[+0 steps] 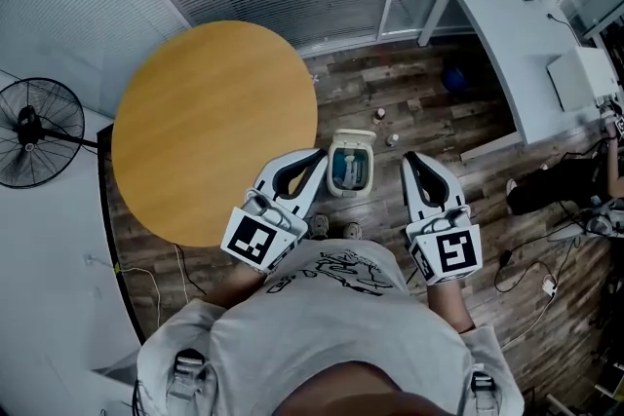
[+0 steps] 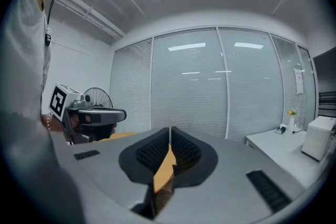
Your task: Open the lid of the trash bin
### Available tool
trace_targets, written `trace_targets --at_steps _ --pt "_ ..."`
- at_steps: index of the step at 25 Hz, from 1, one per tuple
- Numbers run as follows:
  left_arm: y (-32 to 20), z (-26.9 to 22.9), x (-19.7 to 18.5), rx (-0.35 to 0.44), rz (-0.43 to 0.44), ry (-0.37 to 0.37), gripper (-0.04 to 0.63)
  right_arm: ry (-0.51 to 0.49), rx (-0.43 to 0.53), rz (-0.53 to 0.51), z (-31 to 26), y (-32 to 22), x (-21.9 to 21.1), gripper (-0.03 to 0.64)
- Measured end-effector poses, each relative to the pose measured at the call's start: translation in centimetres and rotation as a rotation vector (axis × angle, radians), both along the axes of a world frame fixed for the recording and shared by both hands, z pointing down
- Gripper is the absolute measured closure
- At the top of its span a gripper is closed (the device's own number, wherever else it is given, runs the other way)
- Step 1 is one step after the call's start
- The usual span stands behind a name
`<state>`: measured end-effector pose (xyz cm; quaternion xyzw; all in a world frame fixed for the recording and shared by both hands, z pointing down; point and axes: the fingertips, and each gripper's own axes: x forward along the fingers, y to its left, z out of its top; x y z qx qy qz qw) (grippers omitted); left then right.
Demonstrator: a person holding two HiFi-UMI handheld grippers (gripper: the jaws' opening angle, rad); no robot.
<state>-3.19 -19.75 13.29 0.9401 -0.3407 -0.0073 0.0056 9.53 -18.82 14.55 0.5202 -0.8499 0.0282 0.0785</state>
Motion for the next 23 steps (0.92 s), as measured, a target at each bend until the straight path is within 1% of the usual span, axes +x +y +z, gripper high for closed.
trace_targets --at_steps 7,11,23 --pt "-0.3 0.1 0.2 0.001 -0.007 -0.012 0.577 -0.005 -0.009 0.002 0.5 -0.1 0.2 0.597" --pt "-0.4 0.0 0.2 0.009 0.001 -0.004 0.577 -0.010 -0.011 0.006 0.6 0.0 0.2 0.597" --pt "-0.5 0.3 1.1 -0.001 0.013 -0.007 0.577 -0.011 -0.012 0.016 0.6 -0.2 1.0 0.598"
